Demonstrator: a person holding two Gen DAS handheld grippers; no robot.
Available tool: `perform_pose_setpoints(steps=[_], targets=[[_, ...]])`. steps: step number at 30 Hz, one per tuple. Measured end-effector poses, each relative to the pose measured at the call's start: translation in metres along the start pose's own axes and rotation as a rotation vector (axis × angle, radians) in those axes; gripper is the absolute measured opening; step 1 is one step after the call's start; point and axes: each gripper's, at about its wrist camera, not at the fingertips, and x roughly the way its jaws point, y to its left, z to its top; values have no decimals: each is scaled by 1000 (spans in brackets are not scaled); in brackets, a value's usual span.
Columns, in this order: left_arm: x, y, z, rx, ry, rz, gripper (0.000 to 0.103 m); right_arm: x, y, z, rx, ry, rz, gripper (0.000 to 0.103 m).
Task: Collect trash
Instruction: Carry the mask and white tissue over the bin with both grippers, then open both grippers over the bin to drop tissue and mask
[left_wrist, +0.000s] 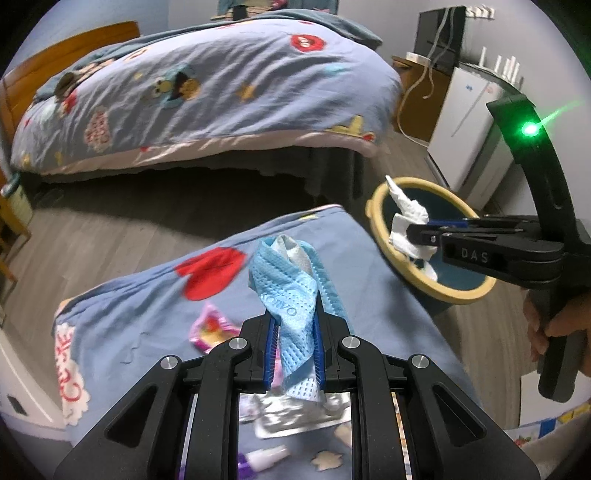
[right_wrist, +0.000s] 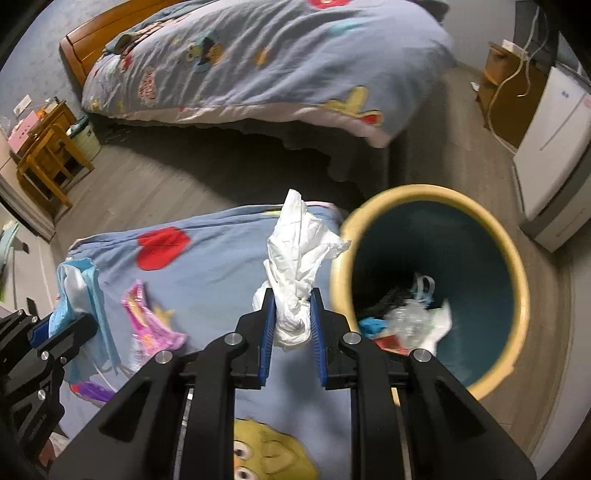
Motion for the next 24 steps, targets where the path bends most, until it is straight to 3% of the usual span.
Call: perform_pose_setpoints(steps=[15,24], targets=[[27,-71,15,98,37,-93,17,-9,-112,-13,193,-11,-118,18],[54,-118,39,172,72,-200,17,-4,-168,-29,390,4,-109,18]])
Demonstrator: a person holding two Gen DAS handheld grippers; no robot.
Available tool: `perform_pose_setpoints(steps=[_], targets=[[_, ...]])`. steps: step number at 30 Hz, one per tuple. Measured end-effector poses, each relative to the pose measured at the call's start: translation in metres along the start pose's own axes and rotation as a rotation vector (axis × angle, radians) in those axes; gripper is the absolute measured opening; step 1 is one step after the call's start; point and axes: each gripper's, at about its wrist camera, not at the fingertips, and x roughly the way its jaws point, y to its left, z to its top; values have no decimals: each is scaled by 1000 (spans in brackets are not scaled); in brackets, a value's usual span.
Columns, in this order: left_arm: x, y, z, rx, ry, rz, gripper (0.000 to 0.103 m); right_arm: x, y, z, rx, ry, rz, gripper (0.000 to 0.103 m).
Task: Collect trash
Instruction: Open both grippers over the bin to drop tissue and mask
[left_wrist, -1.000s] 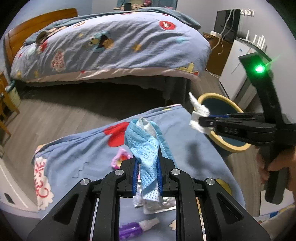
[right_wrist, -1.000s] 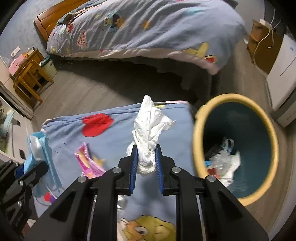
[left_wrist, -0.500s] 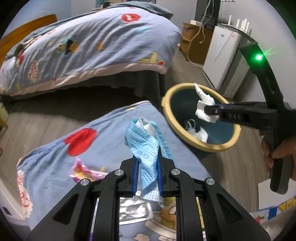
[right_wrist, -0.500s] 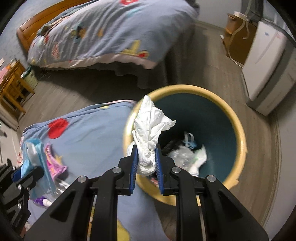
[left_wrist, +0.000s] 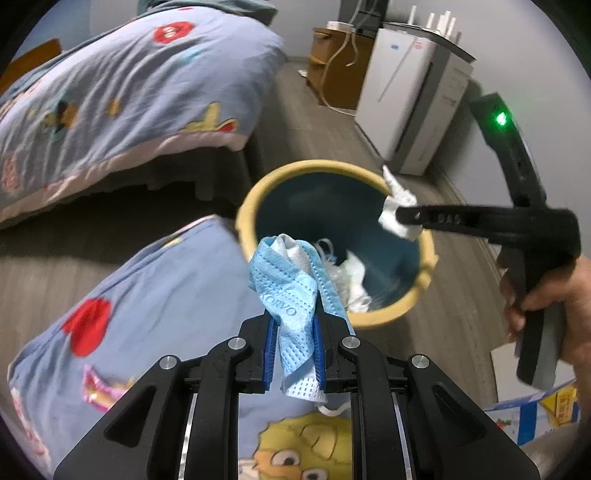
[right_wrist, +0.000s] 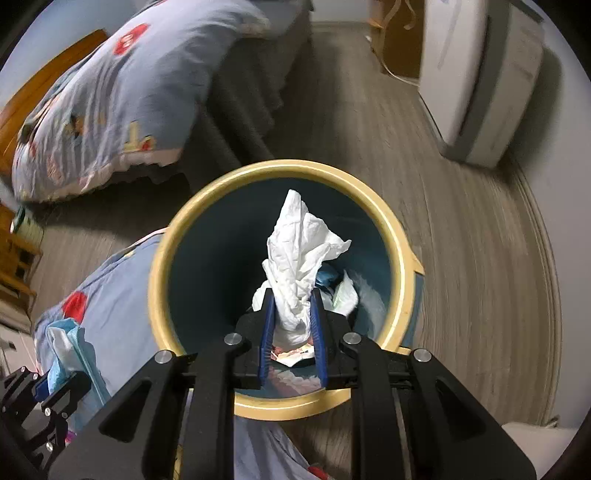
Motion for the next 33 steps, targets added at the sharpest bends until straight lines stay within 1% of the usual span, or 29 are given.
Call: perform_pose_setpoints(steps=[2,6,11,12,14,15,16,17,18,19,20,22,24,25,27,30,33], targets=[[8,-8,9,17,3,-14,17,3,-7,-1,32,7,3,18],[28,-18,24,35,21,2,17,10,-15,-1,85,26,21,18],[40,-25,42,53,11,19,18,6,-16,0,97,2,35,18],[40,-26,46,58,-5,27,20,5,-17,1,101,-6,39,20],[38,-25,51,53,-34,33,28,4,-19,2,111,-15,35,24],[36,-23,54,40,-50,33,42,4,-20,3,115,-17,33,30],[34,-20,55,28,-63,35,59,4,-21,3,121,-19,29,39],[31,-19,55,18,-78,35,64,5,-22,4,126,-21,26,44],[29,-17,55,11,-91,40,69,5,-23,4,131,-22,23,51],[30,-15,55,9,-90,47,73,6,-23,4,139,-23,23,57],[29,-14,55,8,-88,52,75,6,-23,5,143,-22,23,60],[29,-11,51,3,-79,55,83,6,-23,4,151,-22,24,78],[28,-9,48,1,-72,74,90,6,-21,5,151,-24,32,89],[25,-7,45,0,-76,85,92,6,-21,5,149,-24,34,93],[17,-3,41,-7,-84,99,94,3,-18,5,145,-33,23,97],[2,5,33,-21,-88,119,94,0,-12,5,133,-37,20,97],[-18,18,22,-38,-93,136,94,-6,-2,4,90,-46,0,97]])
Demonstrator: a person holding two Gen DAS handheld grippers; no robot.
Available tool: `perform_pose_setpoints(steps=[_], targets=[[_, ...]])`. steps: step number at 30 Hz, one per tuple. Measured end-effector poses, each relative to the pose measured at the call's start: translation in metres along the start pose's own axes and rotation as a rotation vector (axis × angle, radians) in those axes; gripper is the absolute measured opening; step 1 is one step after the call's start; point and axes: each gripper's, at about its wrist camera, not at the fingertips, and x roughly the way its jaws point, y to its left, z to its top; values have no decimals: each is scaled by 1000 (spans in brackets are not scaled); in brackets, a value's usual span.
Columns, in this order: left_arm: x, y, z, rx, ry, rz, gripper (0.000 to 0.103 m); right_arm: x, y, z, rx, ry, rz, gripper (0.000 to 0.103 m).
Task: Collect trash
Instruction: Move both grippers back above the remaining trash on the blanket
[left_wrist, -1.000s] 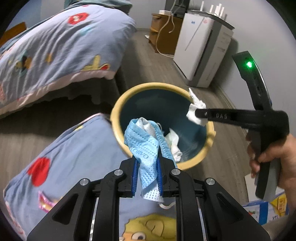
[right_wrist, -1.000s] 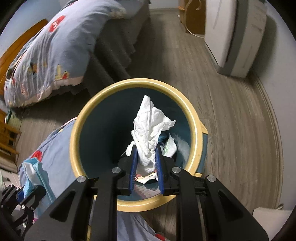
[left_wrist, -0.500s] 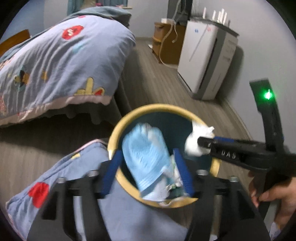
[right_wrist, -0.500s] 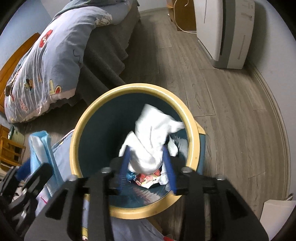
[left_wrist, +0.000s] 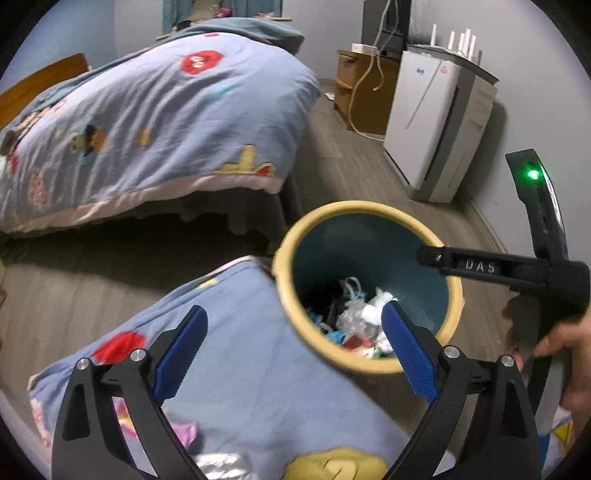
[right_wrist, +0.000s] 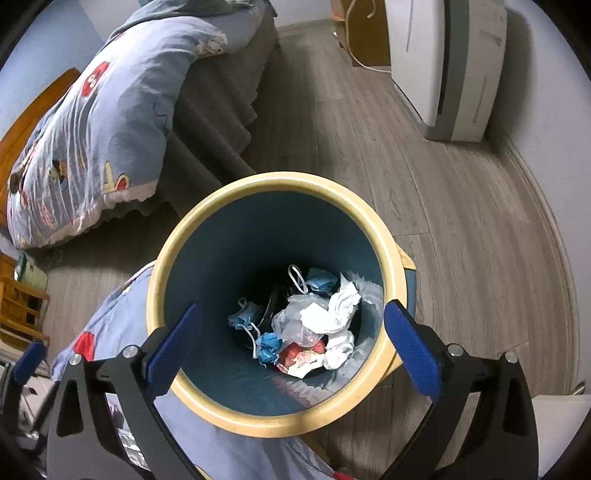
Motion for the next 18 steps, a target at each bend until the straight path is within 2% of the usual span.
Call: perform_pose_setpoints(steps=[4,7,12,18], targets=[[-40,35,-19,-44,-11,30,94,-16,22,0,-85,-49,-17,97],[-70,60,-33,-52,-24,73,95,-27,51,-4,-161,-76,8,97],[-112,103,-62,-68,-35,178,96,-38,102,-23,-300,-81,70,97],[-134,144,-102,-171,-23,216,96,-47,158,-53,-380,-43,154,97]])
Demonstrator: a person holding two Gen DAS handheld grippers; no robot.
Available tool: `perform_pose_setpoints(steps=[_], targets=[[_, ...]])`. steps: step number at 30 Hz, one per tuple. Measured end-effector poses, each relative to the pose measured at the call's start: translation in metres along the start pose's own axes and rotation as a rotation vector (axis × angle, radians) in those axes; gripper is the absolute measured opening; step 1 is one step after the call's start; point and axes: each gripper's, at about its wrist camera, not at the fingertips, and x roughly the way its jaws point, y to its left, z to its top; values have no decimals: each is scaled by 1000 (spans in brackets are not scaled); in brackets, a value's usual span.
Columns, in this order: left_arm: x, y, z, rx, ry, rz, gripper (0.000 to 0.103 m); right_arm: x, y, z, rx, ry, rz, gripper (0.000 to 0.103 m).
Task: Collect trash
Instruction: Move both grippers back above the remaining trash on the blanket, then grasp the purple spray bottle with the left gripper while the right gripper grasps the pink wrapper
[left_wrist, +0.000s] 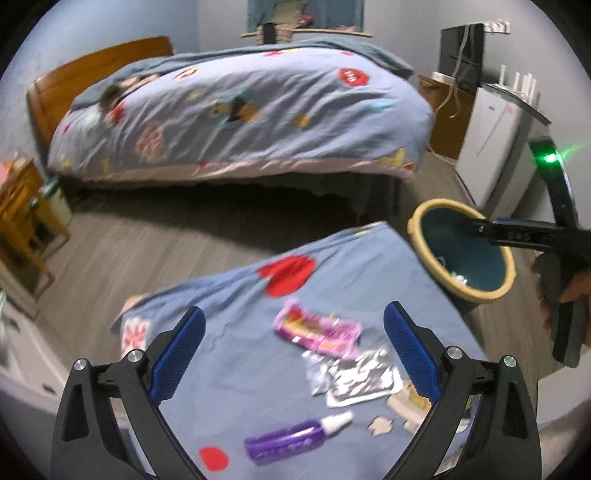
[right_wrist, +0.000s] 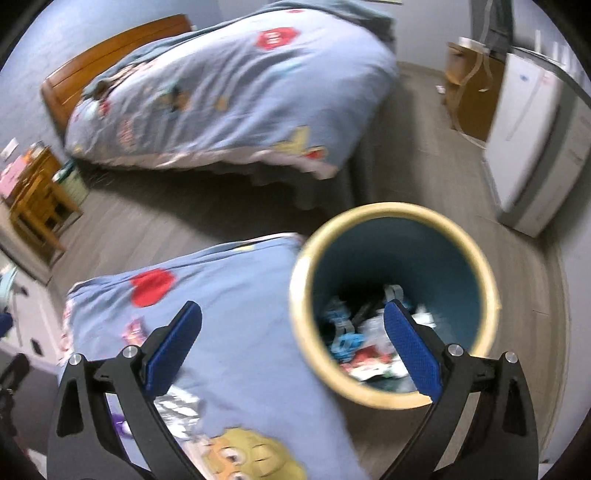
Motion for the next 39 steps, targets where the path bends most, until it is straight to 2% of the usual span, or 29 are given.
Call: perform_pose_setpoints(steps=[4,7,14,18,22,23,25,27,32,34,39], targets=[[4,17,-21,15,41,24,96,5,40,-8,-60,39,8,97],[7,26,-33,40,53,8,96,3,57,-13,-68,49,1,97],[37,14,-76,157,171,-53,96,-12,77,-26,7,63,24,97],[54,2,-94,208,250,-116,96,-15,80,-37,106,81,79,97],[71,-7,-109,281,338,-124,94,-9,85,-44,120,102,74,97],[74,-10,-112,304,355,-113,92,-7,86,-45,104,106,57,97],[82,-12,-118,337,400,-111,79,-4,87,-47,80,112,32,97],[88,-11,-122,336,435,-128,75,1,85,-47,70,116,16,97],[95,-13,-125,358,463,-136,62,12,83,-46,52,119,1,97],[99,-11,-123,334,471,-143,51,18,84,-45,34,119,-9,97],[103,10,-113,240,491,-145,39,35,86,-43,-12,136,-34,97]])
